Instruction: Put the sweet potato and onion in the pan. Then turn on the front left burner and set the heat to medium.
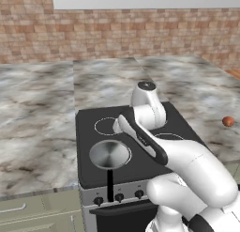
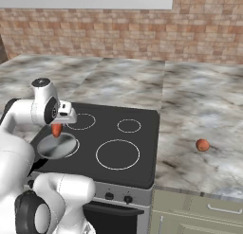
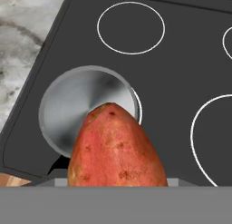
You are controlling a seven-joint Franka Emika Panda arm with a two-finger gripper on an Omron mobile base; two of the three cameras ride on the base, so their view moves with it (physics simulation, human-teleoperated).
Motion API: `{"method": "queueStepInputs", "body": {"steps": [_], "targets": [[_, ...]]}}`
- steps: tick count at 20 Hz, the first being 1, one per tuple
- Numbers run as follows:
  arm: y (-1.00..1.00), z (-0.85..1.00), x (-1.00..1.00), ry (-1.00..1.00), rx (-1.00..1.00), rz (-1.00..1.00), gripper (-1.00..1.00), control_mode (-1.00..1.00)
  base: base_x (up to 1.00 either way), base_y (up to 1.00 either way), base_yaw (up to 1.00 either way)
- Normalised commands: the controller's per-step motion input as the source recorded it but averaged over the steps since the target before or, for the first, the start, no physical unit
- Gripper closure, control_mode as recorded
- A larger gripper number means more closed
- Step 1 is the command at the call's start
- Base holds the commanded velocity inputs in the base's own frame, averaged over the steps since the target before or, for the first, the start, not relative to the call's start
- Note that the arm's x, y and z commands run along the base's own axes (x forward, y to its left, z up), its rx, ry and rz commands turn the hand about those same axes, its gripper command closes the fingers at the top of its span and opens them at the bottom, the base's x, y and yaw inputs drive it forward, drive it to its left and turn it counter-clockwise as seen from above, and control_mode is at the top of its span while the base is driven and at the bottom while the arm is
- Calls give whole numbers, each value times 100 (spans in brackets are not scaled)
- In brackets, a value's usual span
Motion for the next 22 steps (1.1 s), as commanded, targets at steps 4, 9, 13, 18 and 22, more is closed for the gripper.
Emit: {"method": "queueStepInputs", "body": {"steps": [4, 9, 13, 18, 22], "targets": [[38, -13, 12, 0, -4, 0, 100, -100, 0, 0, 0], [43, -28, 8, 0, -5, 0, 100, -100, 0, 0, 0], [28, -32, 0, 0, 0, 0, 100, -100, 0, 0, 0], [5, -37, 0, 0, 0, 0, 100, -100, 0, 0, 0], [0, -38, 0, 0, 0, 0, 100, -100, 0, 0, 0]]}}
